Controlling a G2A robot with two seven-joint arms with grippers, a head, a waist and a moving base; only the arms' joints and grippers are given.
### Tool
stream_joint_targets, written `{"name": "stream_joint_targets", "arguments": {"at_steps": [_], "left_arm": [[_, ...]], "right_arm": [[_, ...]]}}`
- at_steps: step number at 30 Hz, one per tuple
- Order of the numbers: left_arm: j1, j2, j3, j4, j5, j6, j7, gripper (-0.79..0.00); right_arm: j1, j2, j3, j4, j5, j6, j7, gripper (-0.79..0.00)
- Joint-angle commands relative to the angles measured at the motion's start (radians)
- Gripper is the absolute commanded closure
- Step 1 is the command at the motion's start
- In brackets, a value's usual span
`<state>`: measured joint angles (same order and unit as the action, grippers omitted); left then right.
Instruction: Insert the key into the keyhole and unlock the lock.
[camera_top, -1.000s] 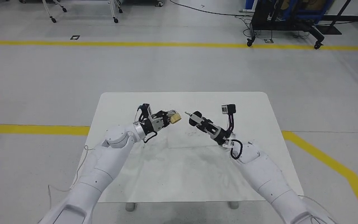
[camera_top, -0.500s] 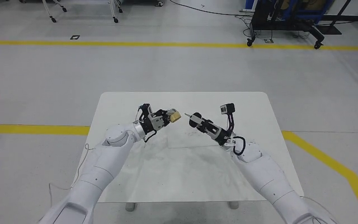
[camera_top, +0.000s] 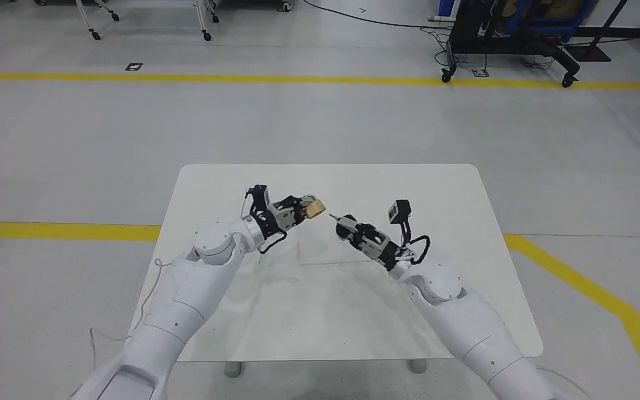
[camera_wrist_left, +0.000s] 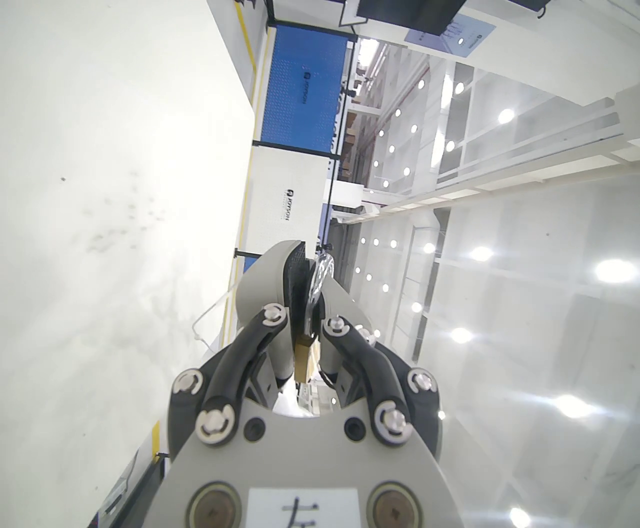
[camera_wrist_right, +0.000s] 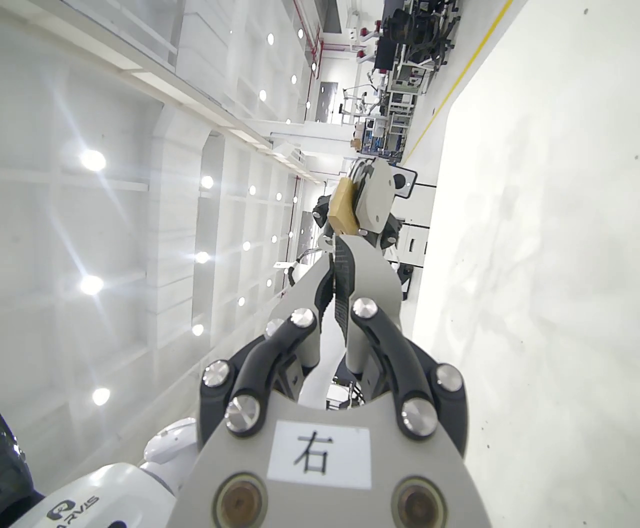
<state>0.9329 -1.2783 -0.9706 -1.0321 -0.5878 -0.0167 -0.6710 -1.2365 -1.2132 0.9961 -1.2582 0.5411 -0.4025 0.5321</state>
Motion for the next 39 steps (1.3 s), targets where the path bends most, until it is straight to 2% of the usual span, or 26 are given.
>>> {"name": "stream_joint_targets", "arguments": {"at_steps": [1, 7, 14, 26, 35, 39], "left_arm": [[0.002, -0.001, 0.004, -0.012, 0.025, 0.012, 0.021, 0.0], [0.006, -0.003, 0.001, -0.024, 0.055, 0.035, 0.05, 0.0], [0.007, -0.007, -0.004, -0.025, 0.057, 0.042, 0.05, 0.0], [-0.004, -0.014, -0.008, -0.006, 0.07, 0.051, 0.029, 0.0], [0.01, -0.025, -0.019, -0.019, 0.069, 0.084, 0.164, 0.0], [0.017, -0.03, -0.026, -0.026, 0.039, 0.096, 0.16, 0.0]], "right_arm": [[-0.015, -0.001, -0.002, -0.03, -0.009, 0.016, -0.023, 0.0], [-0.032, -0.011, -0.016, -0.081, -0.039, 0.101, -0.119, 0.0], [-0.003, -0.024, -0.035, -0.062, -0.037, 0.183, -0.115, 0.0], [0.01, -0.039, -0.019, -0.047, -0.02, 0.178, -0.145, 0.0], [0.003, -0.042, -0.004, -0.051, -0.023, 0.181, -0.147, 0.0], [0.003, -0.042, -0.004, -0.051, -0.023, 0.181, -0.147, 0.0]]}}
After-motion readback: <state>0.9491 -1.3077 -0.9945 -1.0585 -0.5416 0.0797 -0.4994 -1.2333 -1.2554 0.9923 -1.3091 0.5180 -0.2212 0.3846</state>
